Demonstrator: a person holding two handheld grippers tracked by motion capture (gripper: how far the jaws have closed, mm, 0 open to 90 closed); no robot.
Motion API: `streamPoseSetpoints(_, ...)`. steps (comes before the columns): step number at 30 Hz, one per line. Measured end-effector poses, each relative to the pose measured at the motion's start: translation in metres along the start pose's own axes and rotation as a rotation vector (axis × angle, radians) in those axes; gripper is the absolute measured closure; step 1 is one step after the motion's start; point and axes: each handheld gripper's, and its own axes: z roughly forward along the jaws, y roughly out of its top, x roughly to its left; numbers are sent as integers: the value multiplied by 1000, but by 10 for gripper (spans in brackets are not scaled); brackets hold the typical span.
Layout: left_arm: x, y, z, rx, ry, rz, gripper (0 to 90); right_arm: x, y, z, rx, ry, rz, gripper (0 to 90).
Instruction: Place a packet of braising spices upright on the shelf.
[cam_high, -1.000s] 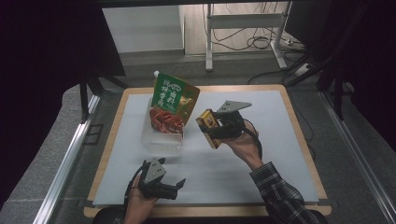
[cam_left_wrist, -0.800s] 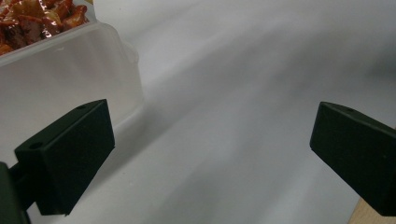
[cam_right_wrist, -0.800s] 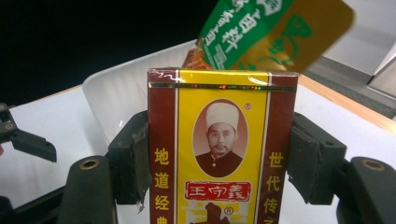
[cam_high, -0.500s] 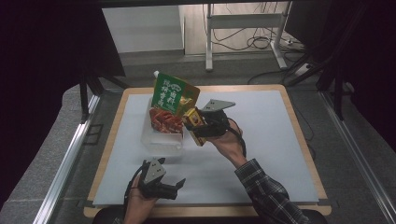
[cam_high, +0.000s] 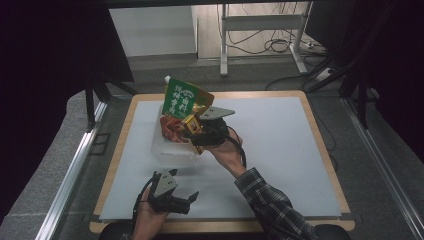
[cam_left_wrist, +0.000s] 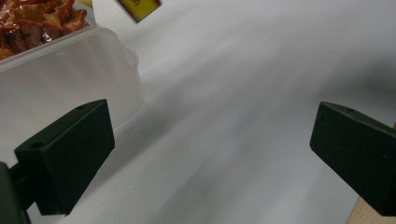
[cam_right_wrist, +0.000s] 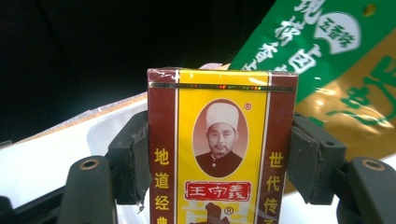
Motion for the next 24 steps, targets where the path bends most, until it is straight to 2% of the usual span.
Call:
streamPoseSetpoints(13, -1, 0, 0, -3, -4, -1, 0, 16, 1, 31, -17, 33, 5, 322)
streamPoseSetpoints(24, -1, 0, 0, -2, -7, 3, 0, 26, -3, 49, -40, 59, 27, 321)
